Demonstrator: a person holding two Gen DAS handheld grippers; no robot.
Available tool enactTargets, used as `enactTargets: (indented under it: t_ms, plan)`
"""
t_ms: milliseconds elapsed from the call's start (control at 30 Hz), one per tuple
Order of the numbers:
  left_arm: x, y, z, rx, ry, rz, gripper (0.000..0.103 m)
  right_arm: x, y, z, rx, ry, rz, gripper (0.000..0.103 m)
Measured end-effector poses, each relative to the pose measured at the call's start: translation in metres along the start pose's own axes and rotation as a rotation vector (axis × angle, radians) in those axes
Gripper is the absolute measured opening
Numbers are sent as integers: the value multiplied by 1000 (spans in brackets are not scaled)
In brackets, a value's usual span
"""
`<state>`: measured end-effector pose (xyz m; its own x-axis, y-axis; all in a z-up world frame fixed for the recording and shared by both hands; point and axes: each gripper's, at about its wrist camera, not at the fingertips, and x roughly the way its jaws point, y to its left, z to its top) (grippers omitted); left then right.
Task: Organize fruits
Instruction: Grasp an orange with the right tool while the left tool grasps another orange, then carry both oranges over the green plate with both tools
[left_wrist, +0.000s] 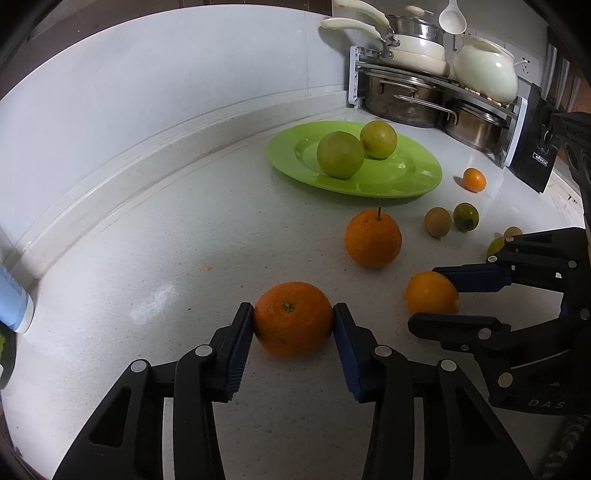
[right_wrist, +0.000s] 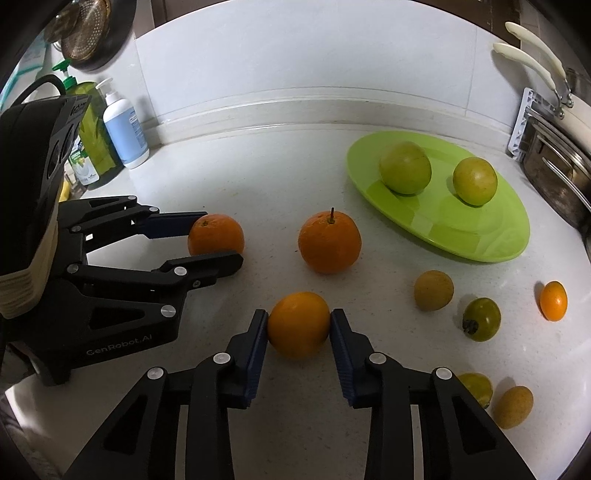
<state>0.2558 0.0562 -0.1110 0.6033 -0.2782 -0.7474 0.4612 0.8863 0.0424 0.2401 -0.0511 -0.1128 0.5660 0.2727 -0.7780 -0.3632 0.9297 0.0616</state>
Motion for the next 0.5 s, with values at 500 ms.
enactTargets:
  t_ms: [500]
  plan:
    - [-16, -4, 2, -11, -15, 17, 43, -13, 0, 2, 5, -31, -6, 35]
